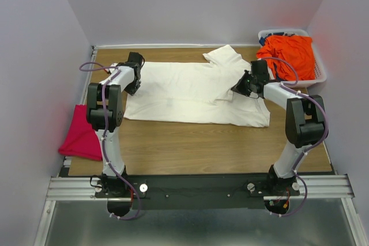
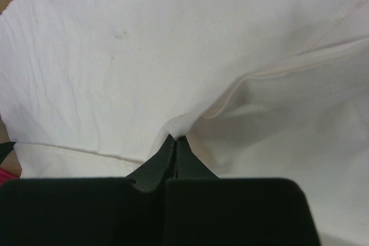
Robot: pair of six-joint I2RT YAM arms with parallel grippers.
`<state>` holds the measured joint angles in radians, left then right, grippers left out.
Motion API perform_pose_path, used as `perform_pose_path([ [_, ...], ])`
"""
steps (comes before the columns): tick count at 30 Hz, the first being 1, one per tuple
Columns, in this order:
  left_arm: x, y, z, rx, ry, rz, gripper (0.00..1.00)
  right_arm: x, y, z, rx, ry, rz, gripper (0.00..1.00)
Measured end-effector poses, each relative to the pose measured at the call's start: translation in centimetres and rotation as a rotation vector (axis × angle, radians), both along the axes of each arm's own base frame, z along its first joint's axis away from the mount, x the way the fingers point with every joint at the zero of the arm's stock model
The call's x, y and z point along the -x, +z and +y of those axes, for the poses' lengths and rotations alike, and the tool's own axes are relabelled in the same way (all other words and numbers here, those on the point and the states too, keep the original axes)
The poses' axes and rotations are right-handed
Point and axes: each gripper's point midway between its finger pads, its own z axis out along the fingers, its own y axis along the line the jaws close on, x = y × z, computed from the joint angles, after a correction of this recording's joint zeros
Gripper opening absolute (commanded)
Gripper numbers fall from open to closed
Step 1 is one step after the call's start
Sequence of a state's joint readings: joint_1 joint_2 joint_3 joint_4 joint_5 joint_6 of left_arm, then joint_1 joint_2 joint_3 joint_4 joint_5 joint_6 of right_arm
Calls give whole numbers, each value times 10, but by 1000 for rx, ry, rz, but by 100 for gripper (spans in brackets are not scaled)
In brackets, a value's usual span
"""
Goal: Fold and stack the t-shirts
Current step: Fold the tshirt
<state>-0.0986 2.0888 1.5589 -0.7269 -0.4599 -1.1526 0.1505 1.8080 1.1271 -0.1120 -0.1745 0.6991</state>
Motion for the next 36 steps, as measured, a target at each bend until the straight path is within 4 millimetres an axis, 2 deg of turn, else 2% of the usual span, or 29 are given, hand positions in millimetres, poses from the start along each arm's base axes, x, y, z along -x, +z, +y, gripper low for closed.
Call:
perform_pose_path([
  [14,8,14,4,0,4,-18,0,-1,13,0,-4,-1,-29,0],
  [24,19,15,20,-6,21,-4,0,-2,36,0,-12,-1,-80,0],
  [32,18,20,26,-12,16,-14,0,-3,38,0,-12,-1,-85,0],
  [36,16,20,27,-13,15,-20,0,-10,42,1,-12,1,-99,0],
])
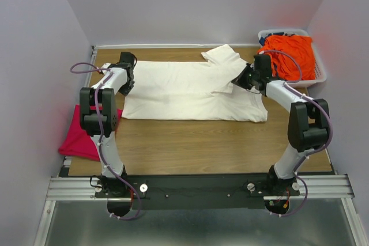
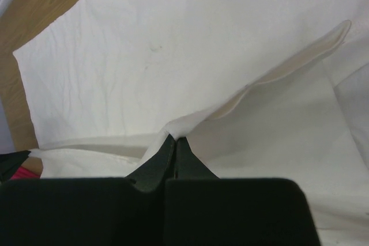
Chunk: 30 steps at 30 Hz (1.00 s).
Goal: Fold and stack the t-shirts
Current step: Fold the tshirt
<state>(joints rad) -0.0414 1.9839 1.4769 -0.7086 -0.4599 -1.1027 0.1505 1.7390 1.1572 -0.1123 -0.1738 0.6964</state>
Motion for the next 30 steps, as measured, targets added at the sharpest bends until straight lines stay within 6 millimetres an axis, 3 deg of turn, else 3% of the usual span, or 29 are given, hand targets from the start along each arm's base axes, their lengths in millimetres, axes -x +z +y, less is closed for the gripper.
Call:
perform_pose_path([
  [5,-2,1,1,-1,-2,-6,0,-11,-10,1,11,9,8,1],
  [15,-3,1,3,-7,-12,-6,0,-19,-52,0,44,17,83,1],
  [25,-11,5,7,-16,-28,-22,0,-20,-54,-3,62,11,82,6],
  [27,-12,5,8,-19,-34,-22,4,-21,-53,-3,64,13,78,8],
  [30,-16,6,9,-23,-46,-36,31,-26,-48,-2,69,20,60,11],
])
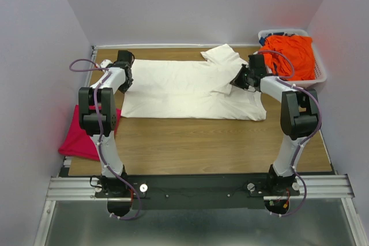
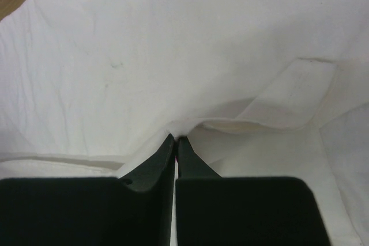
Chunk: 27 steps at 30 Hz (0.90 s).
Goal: Fold and stack the t-shirts
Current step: Fold the tshirt
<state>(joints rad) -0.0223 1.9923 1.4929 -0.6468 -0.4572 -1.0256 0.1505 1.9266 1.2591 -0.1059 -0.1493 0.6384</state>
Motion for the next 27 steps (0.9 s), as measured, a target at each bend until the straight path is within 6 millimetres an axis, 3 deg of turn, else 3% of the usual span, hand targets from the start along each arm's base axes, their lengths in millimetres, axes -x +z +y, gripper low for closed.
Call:
perform_pose_path([
  [1,-1,-1,0,0,-7,-3,36,-2,3,0,2,6,-9,11],
  [2,-2,-2,1,-3,-18,-6,48,-4,5,1,4,11,-18,13],
  [6,-4,-5,0,2,-45,-18,63,-12,15,3,8,38,-50,13],
  [14,-7,20,-10,27,-111,-113,64,-20,15,5,39,82,-74,23],
  [18,0,44,-26,42,-176,-194,64,-19,8,4,52,93,-66,40],
  [22,12,61,-62,77,-311,-266,61,-16,8,-7,95,45,-66,40],
  [27,25,63,-110,121,-488,-300,59,14,12,-29,156,-50,-45,40],
])
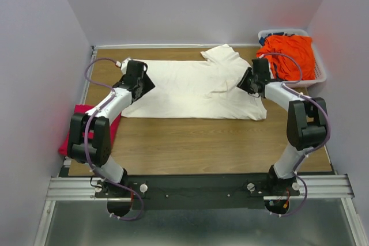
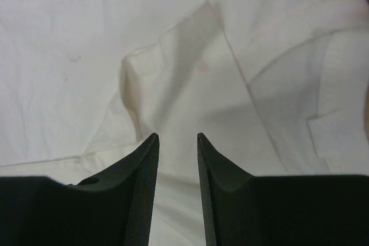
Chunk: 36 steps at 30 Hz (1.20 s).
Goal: Fold and stack the t-shirts
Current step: Fold the tshirt
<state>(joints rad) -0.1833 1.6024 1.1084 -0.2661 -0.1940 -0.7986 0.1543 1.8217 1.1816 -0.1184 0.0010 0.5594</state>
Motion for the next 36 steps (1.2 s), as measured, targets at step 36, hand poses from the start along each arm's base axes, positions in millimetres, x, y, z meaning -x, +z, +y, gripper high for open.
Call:
perform_pose_path([
  [36,44,-75,-69,94,-289,175,58,138,-24,-88,201,-252,220,41],
])
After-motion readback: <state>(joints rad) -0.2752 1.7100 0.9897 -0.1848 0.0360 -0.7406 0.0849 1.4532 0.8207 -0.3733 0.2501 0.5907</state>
